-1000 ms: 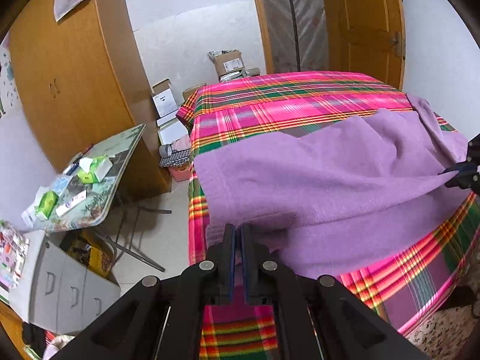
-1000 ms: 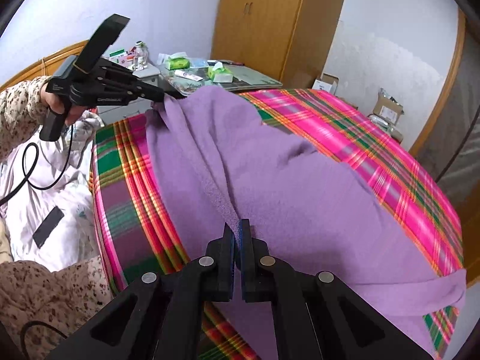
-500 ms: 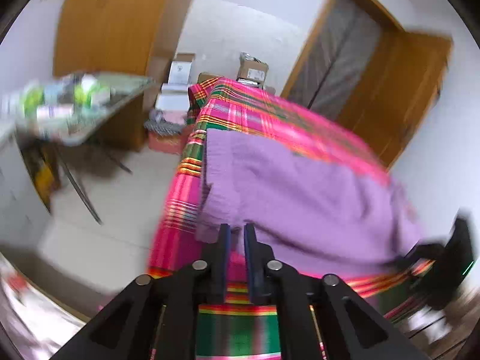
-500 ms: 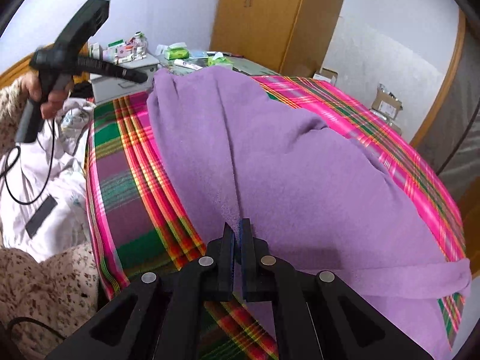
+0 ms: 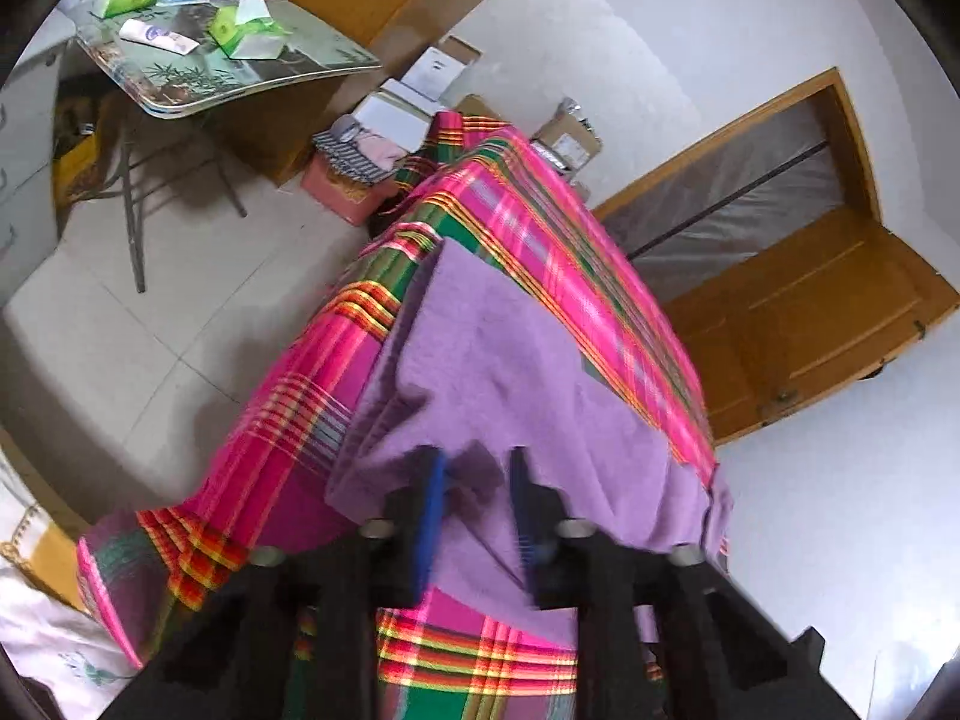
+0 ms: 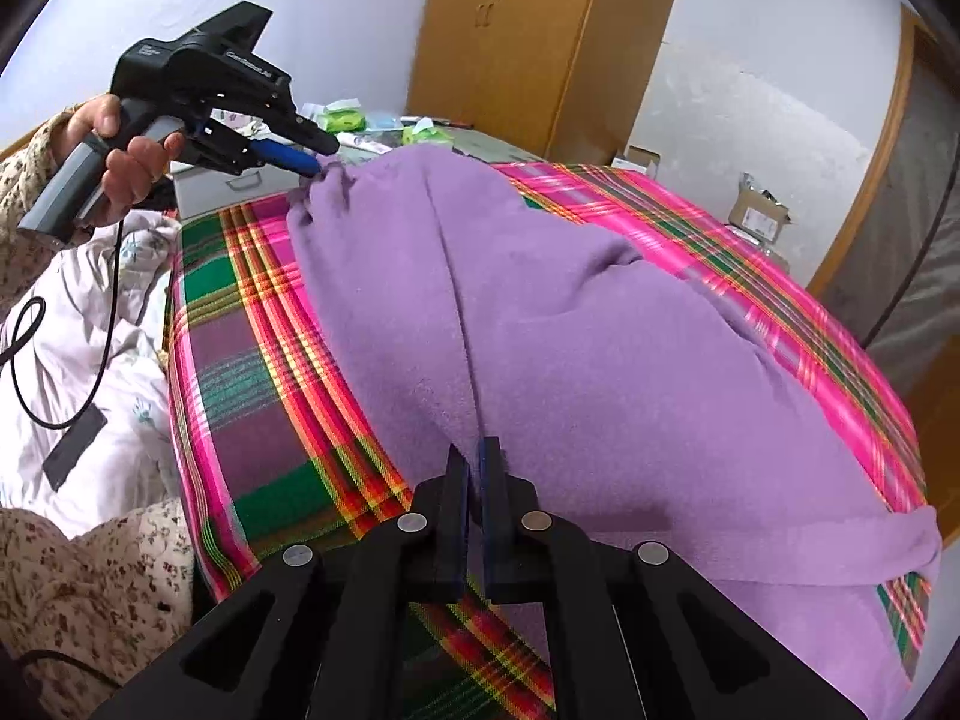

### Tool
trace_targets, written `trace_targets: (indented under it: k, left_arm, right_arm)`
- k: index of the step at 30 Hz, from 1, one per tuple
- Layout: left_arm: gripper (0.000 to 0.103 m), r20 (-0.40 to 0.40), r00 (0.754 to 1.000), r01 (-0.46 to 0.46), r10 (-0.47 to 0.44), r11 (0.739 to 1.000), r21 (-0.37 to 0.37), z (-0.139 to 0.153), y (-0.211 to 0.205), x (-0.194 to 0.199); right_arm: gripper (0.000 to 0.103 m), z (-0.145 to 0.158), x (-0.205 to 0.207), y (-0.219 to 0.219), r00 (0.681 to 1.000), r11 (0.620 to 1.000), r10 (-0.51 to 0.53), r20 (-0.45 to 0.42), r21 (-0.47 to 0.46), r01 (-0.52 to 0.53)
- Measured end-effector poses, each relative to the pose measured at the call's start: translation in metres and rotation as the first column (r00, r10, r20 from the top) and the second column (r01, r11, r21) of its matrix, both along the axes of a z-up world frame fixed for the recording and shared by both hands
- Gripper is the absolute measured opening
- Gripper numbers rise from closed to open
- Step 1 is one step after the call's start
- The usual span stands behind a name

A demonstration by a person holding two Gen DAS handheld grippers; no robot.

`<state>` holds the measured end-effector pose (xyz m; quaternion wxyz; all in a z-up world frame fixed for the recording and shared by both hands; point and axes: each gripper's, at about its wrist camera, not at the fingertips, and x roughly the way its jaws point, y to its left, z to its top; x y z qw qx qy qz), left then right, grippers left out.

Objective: Fold clothes

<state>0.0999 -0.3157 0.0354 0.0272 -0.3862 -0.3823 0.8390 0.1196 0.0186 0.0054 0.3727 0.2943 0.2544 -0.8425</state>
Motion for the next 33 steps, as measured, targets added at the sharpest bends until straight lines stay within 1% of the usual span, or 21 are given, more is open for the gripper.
trace_targets:
  k: [1,3,6,7,8,10,12,13,14,16,21,23,26,28,30,31,32,33]
  left_arm:
    - [0.001,-0.002,1.0,-0.007,0.007,1.0,-0.006,0.002,0.0,0.0]
    - [0.0,-0.029,0.999,-0.018,0.018,1.0,0.02,0.006,-0.004,0.001]
    - [0.0,-0.114,0.993,-0.031,0.036,0.999,0.039,0.019,-0.009,0.009]
    - [0.0,-0.118,0.992,-0.039,0.043,0.999,0.034,0.021,-0.01,0.01]
    - [0.0,-0.103,0.994,-0.044,0.047,0.999,0.033,0.021,-0.009,0.011]
    - [0.002,-0.047,0.998,-0.035,0.037,0.999,0.037,0.016,-0.006,0.006]
    - [0.016,0.027,0.999,-0.028,0.027,0.999,0.036,0.009,-0.002,0.0]
    - [0.032,0.064,0.998,-0.03,0.027,0.999,0.037,0.005,-0.001,-0.003]
    - [0.036,0.084,0.996,-0.032,0.028,0.998,0.049,0.002,0.0,-0.006]
    - [0.039,0.094,0.995,-0.042,0.035,0.996,0.073,0.001,-0.002,-0.01]
    - [0.039,0.183,0.981,-0.068,0.058,0.997,0.047,0.0,-0.002,-0.019]
    - [0.039,0.209,0.976,-0.073,0.066,0.997,0.026,-0.001,0.001,-0.022]
    - [0.039,0.232,0.969,-0.082,0.08,0.997,-0.002,0.0,0.005,-0.021]
    - [0.039,0.24,0.966,-0.092,0.09,0.996,-0.001,0.0,0.006,-0.02]
    - [0.037,0.247,0.963,-0.107,0.105,0.994,-0.005,-0.002,0.006,-0.02]
    - [0.031,0.251,0.962,-0.107,0.112,0.994,-0.034,-0.001,0.007,-0.018]
    - [0.016,0.255,0.96,-0.1,0.117,0.992,-0.075,0.0,0.01,-0.016]
    - [0.008,0.256,0.959,-0.095,0.121,0.989,-0.112,0.0,0.013,-0.015]
  right_arm:
    - [0.003,0.001,0.0,0.0,1.0,1.0,-0.002,-0.001,-0.005,0.002]
    - [0.003,0.006,0.0,0.002,1.0,1.0,-0.013,-0.012,-0.026,0.012]
    - [0.003,0.018,0.003,0.004,0.999,0.997,-0.027,-0.041,-0.068,0.024]
    - [0.003,0.022,0.005,0.003,0.998,0.997,-0.026,-0.057,-0.071,0.022]
    - [0.003,0.024,0.005,0.003,0.997,0.997,-0.027,-0.066,-0.07,0.022]
    - [0.003,0.022,0.003,0.002,0.998,0.998,-0.028,-0.053,-0.066,0.025]
    - [0.003,0.018,0.002,0.001,0.999,0.998,-0.029,-0.035,-0.062,0.027]
    - [0.003,0.017,0.002,0.001,0.999,0.998,-0.028,-0.029,-0.059,0.027]
    - [0.003,0.015,0.002,0.001,0.999,0.998,-0.027,-0.023,-0.057,0.025]
    - [0.003,0.013,0.003,0.001,0.999,0.998,-0.027,-0.021,-0.051,0.026]
    - [0.003,0.007,0.002,0.002,1.0,0.998,-0.027,0.001,-0.053,0.027]
    - [0.003,0.004,0.001,0.003,1.0,0.998,-0.026,0.011,-0.054,0.027]
    - [0.003,0.0,0.001,0.003,0.999,0.998,-0.025,0.021,-0.056,0.026]
    - [0.003,-0.002,0.001,0.004,0.999,0.998,-0.022,0.029,-0.061,0.024]
    - [0.003,-0.006,0.0,0.004,0.999,0.998,-0.017,0.037,-0.053,0.019]
    - [0.003,-0.008,0.0,0.003,0.999,0.999,-0.015,0.04,-0.045,0.016]
    - [0.003,-0.009,0.001,0.003,0.999,0.999,-0.011,0.039,-0.04,0.012]
    - [0.003,-0.01,0.001,0.003,0.999,0.999,-0.007,0.036,-0.036,0.008]
